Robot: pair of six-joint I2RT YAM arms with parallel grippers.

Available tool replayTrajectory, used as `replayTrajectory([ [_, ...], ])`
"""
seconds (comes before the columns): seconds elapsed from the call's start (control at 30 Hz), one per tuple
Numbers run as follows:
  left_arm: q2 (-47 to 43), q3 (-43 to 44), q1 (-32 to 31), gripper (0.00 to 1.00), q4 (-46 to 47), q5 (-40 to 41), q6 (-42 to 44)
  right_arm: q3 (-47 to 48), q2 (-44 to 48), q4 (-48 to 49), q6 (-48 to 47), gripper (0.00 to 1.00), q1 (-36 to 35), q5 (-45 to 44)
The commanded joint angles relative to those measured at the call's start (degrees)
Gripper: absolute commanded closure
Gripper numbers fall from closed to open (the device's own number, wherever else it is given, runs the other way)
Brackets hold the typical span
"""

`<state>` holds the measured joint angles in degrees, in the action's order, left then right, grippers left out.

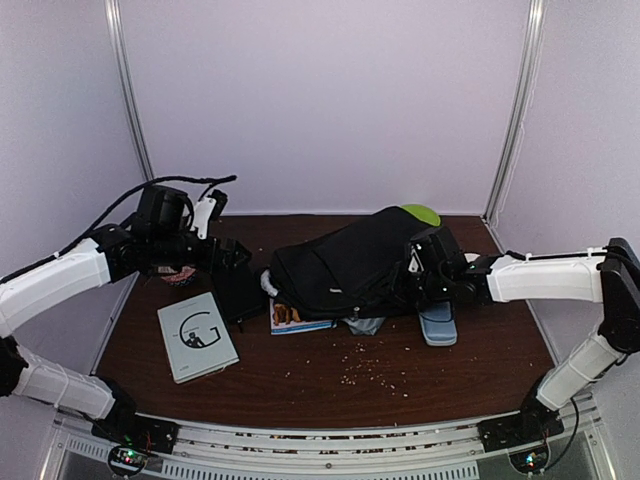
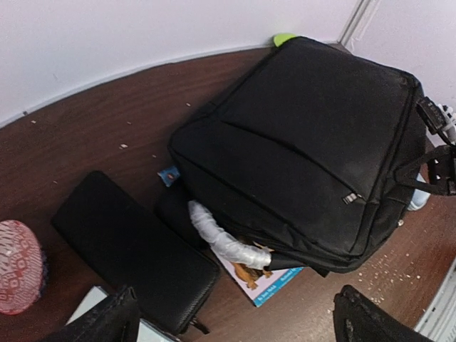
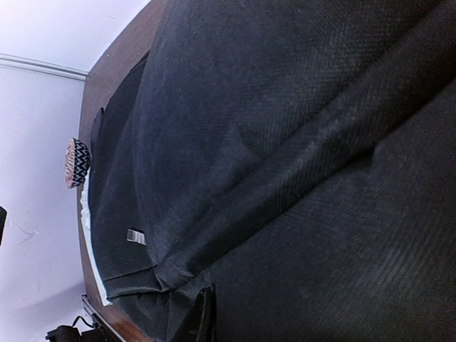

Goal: Pack the student bag
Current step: Adjust the student bag at the center of the board.

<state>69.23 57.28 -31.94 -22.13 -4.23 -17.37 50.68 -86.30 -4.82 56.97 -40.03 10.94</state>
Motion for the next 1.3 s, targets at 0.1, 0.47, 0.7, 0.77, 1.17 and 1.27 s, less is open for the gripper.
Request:
replayTrajectory([
  [0.1, 3.7, -4.0, -3.4, 0.03, 10.4, -7.3, -9.8, -2.8, 6.0, -1.4, -7.1, 0.56, 0.7, 0.3],
  [0.47, 18.8, 2.2, -2.8, 0.05, 11.6, -9.7, -27.6, -9.7, 13.6, 0.0, -3.5, 0.21, -0.6, -8.4],
  [0.7, 23.3, 1.1, -1.3, 0.1, 18.9, -13.3, -37.8, -11.5, 19.0, -1.4, 0.6, 0.14, 0.0, -17.7],
  [0.77, 25.3, 2.2, -1.1, 0.11, 19.5, -13.6, -39.5, -11.7, 19.5, -1.4, 2.0, 0.14, 0.8, -18.7],
  [1.17, 33.6, 3.3, -0.5, 0.55, 25.8, -15.2, -42.9, -7.8, 10.7, 0.4, 2.8, 0.15, 6.3, -14.9],
  [1.27, 33.3, 2.7, -0.5, 0.83, 27.5, -15.1, -42.8, -5.6, 7.3, 0.7, 1.9, 0.29, 6.6, -13.3],
])
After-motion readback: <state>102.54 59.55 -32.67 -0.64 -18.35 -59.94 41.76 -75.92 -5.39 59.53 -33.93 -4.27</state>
